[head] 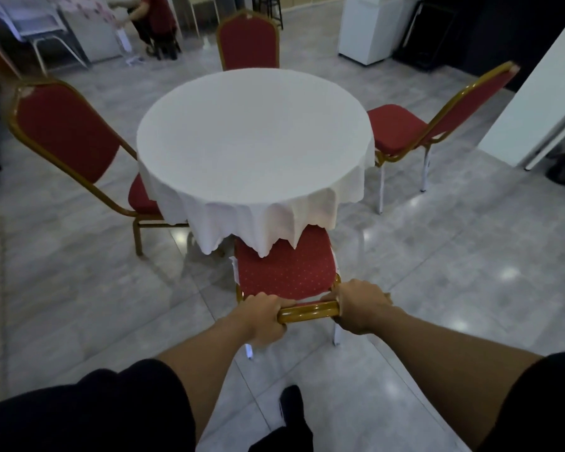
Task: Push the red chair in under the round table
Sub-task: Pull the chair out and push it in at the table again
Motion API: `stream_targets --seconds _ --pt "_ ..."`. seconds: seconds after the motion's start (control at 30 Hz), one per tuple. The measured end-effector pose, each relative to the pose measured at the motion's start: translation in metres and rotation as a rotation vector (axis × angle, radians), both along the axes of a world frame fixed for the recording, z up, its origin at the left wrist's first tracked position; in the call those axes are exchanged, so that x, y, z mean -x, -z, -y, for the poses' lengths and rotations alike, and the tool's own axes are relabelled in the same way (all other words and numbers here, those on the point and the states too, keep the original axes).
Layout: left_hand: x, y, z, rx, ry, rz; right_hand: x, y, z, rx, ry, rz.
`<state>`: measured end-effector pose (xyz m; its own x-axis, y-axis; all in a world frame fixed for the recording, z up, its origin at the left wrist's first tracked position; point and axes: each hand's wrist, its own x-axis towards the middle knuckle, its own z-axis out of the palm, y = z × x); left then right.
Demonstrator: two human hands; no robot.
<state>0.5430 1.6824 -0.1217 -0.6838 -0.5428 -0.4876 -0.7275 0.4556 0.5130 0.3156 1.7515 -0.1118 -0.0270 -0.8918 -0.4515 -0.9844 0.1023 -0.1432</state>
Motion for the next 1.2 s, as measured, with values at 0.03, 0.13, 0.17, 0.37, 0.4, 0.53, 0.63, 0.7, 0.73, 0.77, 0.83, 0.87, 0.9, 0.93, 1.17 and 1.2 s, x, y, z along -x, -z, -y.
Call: stream_targets --seconds 0.03,0.13,0.17,0.37,0.4,0.53,0.63,0.7,0.73,0.77,0.83,0.87,0.9,0.93,1.17,1.2 --pt "0.004 0.001 0.010 0.008 0.002 0.000 0.004 0.000 0.012 0.006 -0.016 -0.004" --pt "0.017 -0.001 0.049 0.040 -0.005 0.007 0.017 0.003 0.053 0.006 -0.020 -0.017" --pt "0.021 0.001 0.061 0.050 -0.011 0.012 0.021 0.003 0.066 -0.002 -0.028 -0.028" --pt "0.035 0.001 0.111 0.056 -0.008 -0.017 0.039 -0.006 0.125 -0.020 -0.071 -0.039" --pt "0.036 -0.001 0.120 0.045 -0.002 -0.024 0.043 -0.008 0.132 -0.013 -0.090 -0.023" --pt "0.037 0.002 0.122 0.020 0.045 -0.002 0.051 -0.003 0.129 -0.001 -0.191 -0.044" --pt "0.036 0.012 0.118 -0.004 0.063 0.010 0.054 0.002 0.124 0.015 -0.224 -0.018" --pt "0.036 0.008 0.121 -0.026 0.076 0.027 0.055 -0.006 0.127 -0.028 -0.233 0.053" --pt "0.038 0.004 0.123 -0.041 0.096 0.043 0.057 -0.010 0.128 -0.056 -0.210 0.110" --pt "0.041 -0.001 0.124 -0.069 0.107 0.068 0.058 -0.015 0.128 -0.083 -0.186 0.173" --pt "0.052 -0.016 0.126 -0.140 0.113 0.114 0.065 -0.028 0.128 -0.140 -0.171 0.260" --pt "0.061 -0.026 0.130 -0.152 0.114 0.140 0.071 -0.032 0.129 -0.171 -0.165 0.282" --pt "0.072 -0.035 0.136 -0.139 0.105 0.165 0.078 -0.037 0.131 -0.185 -0.156 0.298" --pt "0.084 -0.046 0.143 -0.117 0.093 0.185 0.085 -0.041 0.133 -0.176 -0.134 0.308" --pt "0.197 -0.109 0.184 0.081 -0.043 0.090 0.183 -0.094 0.167 -0.009 0.026 0.241" --pt "0.221 -0.117 0.187 0.097 -0.059 0.074 0.209 -0.102 0.170 0.006 0.068 0.240"
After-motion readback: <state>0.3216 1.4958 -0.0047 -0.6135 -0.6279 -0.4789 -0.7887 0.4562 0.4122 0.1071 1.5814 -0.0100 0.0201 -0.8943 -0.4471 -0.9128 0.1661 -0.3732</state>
